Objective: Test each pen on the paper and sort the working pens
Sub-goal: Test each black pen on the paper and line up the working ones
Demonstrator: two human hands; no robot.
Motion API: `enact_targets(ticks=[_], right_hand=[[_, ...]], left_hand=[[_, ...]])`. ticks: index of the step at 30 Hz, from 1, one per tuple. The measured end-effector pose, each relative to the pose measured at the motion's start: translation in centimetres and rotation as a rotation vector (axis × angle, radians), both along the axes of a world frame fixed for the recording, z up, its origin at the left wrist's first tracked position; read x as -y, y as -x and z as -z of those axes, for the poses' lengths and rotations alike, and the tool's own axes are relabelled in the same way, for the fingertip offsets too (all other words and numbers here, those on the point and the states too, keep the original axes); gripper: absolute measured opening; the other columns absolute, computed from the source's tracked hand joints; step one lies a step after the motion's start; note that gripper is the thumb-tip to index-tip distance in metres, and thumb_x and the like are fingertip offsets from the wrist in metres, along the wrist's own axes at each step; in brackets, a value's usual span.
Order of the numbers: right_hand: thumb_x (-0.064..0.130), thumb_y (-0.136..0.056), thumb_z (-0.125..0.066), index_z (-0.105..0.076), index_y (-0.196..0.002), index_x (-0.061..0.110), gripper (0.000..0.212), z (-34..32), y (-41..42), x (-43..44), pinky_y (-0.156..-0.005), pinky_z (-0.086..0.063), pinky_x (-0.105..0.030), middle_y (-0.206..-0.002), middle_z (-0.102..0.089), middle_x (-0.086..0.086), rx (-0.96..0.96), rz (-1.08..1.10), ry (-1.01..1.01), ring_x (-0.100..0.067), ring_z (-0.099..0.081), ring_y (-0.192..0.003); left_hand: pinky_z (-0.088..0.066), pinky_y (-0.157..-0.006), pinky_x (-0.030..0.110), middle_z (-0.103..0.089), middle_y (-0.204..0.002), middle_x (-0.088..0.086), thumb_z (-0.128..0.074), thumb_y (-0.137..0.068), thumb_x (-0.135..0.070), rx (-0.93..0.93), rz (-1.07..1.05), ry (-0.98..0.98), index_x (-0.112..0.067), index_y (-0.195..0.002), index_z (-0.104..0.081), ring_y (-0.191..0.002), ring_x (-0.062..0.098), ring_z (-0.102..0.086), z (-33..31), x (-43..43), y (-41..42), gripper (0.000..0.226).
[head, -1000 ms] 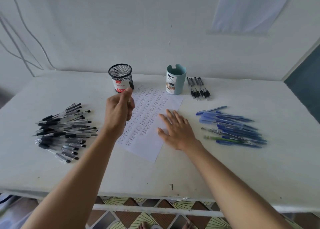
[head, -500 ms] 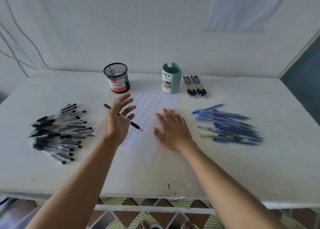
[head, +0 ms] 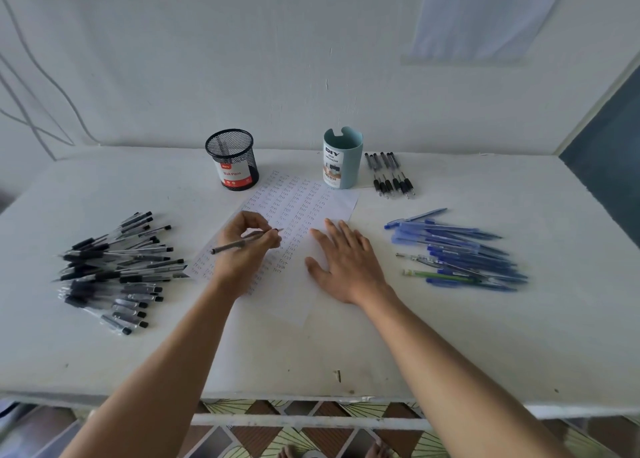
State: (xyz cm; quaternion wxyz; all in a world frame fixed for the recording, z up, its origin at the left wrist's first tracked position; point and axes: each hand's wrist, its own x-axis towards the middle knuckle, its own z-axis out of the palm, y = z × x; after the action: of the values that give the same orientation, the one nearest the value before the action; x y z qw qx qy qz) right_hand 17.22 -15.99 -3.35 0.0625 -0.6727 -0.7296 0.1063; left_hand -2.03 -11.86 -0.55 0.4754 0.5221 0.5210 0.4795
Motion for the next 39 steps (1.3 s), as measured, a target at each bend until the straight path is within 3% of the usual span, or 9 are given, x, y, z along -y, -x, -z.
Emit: enact_targets(ticks=[5, 9, 12, 15, 21, 26, 34, 39], right_hand=[[0.058, -0.100, -0.027, -0.010, -0.158, 0.031, 0.067, 0.0, 0.0, 0.0, -0.123, 0.002, -0.040, -0.167, 0.003, 0.002, -0.002, 0.004, 0.009, -0.018, 0.008, -0.153], [0.058, -0.100, -0.029, -0.012, -0.158, 0.032, 0.066, 0.1, 0.0, -0.1, -0.123, 0.000, -0.041, -0.167, 0.001, 0.002, -0.006, 0.005, -0.003, -0.018, 0.006, -0.153], [0.058, -0.100, -0.029, -0.011, -0.158, 0.032, 0.066, 0.1, 0.0, 0.0, -0.123, 0.000, -0.041, -0.167, 0.002, 0.002, -0.007, 0.002, -0.002, -0.018, 0.006, -0.153], [0.058, -0.100, -0.028, -0.010, -0.158, 0.032, 0.066, 0.1, 0.0, 0.0, -0.123, 0.000, -0.041, -0.167, 0.003, 0.002, -0.004, 0.001, 0.005, -0.018, 0.007, -0.153], [0.058, -0.100, -0.027, -0.009, -0.158, 0.032, 0.066, 0.1, 0.0, -0.1, -0.123, 0.002, -0.041, -0.167, 0.004, 0.003, -0.001, -0.001, 0.010, -0.018, 0.008, -0.153], [0.058, -0.100, -0.028, -0.010, -0.158, 0.032, 0.066, 0.2, 0.0, -0.1, -0.123, 0.001, -0.041, -0.167, 0.003, 0.003, -0.011, 0.001, 0.006, -0.018, 0.007, -0.153], [0.058, -0.100, -0.028, -0.011, -0.158, 0.032, 0.066, 0.4, 0.1, -0.1, -0.123, -0.001, -0.041, -0.167, 0.001, 0.003, 0.002, 0.007, -0.008, -0.018, 0.006, -0.153], [0.058, -0.100, -0.028, -0.011, -0.158, 0.032, 0.066, 0.3, 0.0, -0.1, -0.123, -0.001, -0.041, -0.167, 0.001, 0.003, 0.005, 0.007, -0.010, -0.019, 0.005, -0.153]], left_hand=[[-0.057, -0.055, 0.026, -0.068, -0.086, 0.007, -0.082, -0.080, -0.004, -0.150, 0.056, 0.004, 0.004, -0.083, -0.062, -0.067, 0.015, -0.071, -0.2, 0.0, 0.1, 0.021], [-0.039, -0.037, 0.024, -0.067, -0.058, 0.008, -0.072, -0.081, 0.003, -0.302, 0.042, -0.016, 0.000, -0.067, -0.053, -0.039, 0.015, -0.053, -0.1, 0.2, 0.2, 0.024], [-0.032, -0.040, 0.023, -0.042, -0.044, 0.005, -0.060, -0.069, 0.011, -0.290, -0.028, 0.037, -0.013, -0.054, -0.036, -0.040, 0.020, -0.042, 0.2, 0.1, 0.3, 0.037], [-0.034, -0.046, 0.033, -0.034, -0.042, -0.009, -0.056, -0.057, -0.002, -0.343, 0.022, -0.010, -0.019, -0.050, -0.030, -0.047, 0.020, -0.039, 0.6, 0.0, 0.7, 0.032], [-0.028, -0.050, 0.030, -0.031, -0.044, -0.011, -0.056, -0.061, 0.004, -0.449, 0.052, -0.051, -0.020, -0.048, -0.033, -0.049, 0.017, -0.033, 1.0, -0.3, 0.8, 0.036], [-0.023, -0.053, 0.032, -0.030, -0.056, 0.005, -0.053, -0.063, 0.005, -0.517, 0.058, -0.071, -0.018, -0.056, -0.027, -0.055, 0.018, -0.030, 1.1, -0.4, 0.6, 0.035], [-0.022, -0.052, 0.029, -0.030, -0.056, 0.005, -0.054, -0.064, 0.012, -0.541, 0.015, -0.092, -0.016, -0.056, -0.028, -0.054, 0.018, -0.029, 1.5, -0.5, 0.5, 0.039], [-0.019, -0.051, 0.028, -0.029, -0.056, 0.004, -0.054, -0.062, 0.006, -0.547, 0.063, -0.123, -0.016, -0.056, -0.027, -0.054, 0.017, -0.028, 1.4, -0.5, 0.6, 0.035]])
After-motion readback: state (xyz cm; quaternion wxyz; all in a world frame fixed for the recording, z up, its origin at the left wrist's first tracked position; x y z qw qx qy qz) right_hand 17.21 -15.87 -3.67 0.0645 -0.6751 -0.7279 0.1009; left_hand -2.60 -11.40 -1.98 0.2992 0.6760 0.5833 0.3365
